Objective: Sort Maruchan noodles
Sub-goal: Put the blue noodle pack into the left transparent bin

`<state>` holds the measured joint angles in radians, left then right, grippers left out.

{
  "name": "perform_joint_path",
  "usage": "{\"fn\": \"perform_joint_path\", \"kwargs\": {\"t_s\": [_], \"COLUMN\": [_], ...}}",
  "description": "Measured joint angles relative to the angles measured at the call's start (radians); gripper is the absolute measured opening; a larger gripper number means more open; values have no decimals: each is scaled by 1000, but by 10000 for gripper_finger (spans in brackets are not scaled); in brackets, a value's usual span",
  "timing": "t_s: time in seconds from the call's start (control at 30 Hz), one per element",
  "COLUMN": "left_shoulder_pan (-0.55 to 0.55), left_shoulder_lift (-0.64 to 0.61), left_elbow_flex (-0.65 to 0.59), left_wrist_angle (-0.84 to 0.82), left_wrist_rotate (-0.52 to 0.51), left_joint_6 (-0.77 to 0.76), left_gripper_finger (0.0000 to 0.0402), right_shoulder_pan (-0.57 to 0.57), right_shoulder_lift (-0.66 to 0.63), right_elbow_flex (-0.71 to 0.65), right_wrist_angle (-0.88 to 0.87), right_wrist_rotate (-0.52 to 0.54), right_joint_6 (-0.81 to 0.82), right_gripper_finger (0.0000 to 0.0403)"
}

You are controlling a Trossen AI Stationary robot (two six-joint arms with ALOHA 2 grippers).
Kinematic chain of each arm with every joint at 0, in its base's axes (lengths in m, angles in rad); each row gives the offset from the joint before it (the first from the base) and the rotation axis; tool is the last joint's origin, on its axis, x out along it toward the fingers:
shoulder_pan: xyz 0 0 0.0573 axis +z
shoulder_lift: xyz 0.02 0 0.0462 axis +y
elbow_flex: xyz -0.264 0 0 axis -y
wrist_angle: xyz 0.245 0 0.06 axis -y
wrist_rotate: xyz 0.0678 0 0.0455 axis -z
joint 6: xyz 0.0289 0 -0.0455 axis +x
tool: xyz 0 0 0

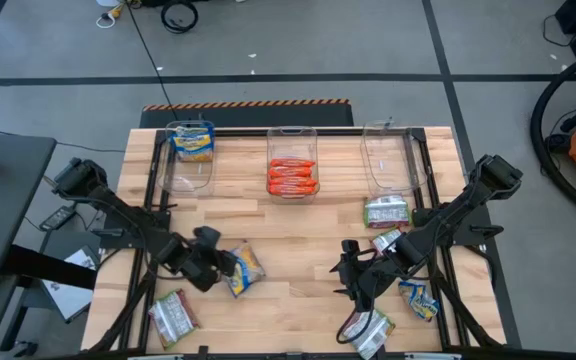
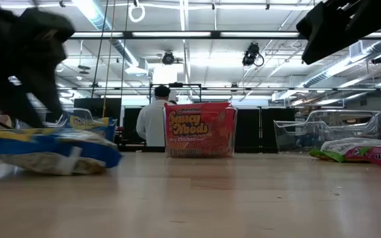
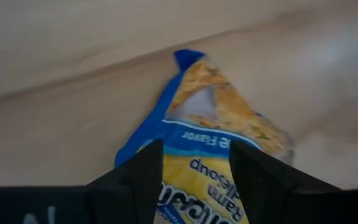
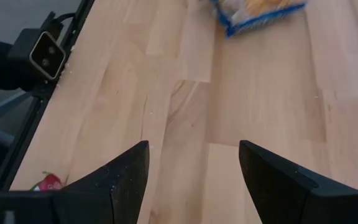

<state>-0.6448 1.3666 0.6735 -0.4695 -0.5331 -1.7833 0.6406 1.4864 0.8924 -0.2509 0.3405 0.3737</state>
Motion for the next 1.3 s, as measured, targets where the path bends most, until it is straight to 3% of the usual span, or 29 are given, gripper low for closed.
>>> {"fn": "perform_joint_path", "kwargs": {"t_s": [0.07, 0.17, 0.3, 0.47, 0.6, 0.83, 1.13, 1.3], "left_shoulder_pan": [21, 14, -43, -141, -166, -122, -57, -24], "left_shoulder_lift": [-4, -9, -8, 4, 55, 189, 225, 225], "left_elbow_flex": [0, 0, 0, 0, 0, 0, 0, 0], "left_wrist_angle": [75, 128, 92, -19, 32, 242, 279, 280], "left_wrist_rotate": [2, 23, 70, 48, 22, 17, -39, -99], "left_joint_6": [97, 73, -130, -366, -458, -470, -449, -371], "left_gripper_finger": [187, 187, 187, 187, 187, 187, 186, 146], "right_shoulder_pan": [-5, -9, -9, -11, -28, -43, -38, -39], "right_shoulder_lift": [0, 0, 0, 0, 0, 0, 0, 0], "right_elbow_flex": [0, 0, 0, 0, 0, 0, 0, 0], "right_wrist_angle": [8, 12, 11, 11, 14, 18, 19, 20], "right_wrist_rotate": [-4, -41, -50, -50, -50, -55, -73, -74], "right_joint_6": [1, 5, 25, 1, -26, -27, 0, 1], "right_gripper_finger": [254, 254, 254, 254, 254, 254, 254, 254]}}
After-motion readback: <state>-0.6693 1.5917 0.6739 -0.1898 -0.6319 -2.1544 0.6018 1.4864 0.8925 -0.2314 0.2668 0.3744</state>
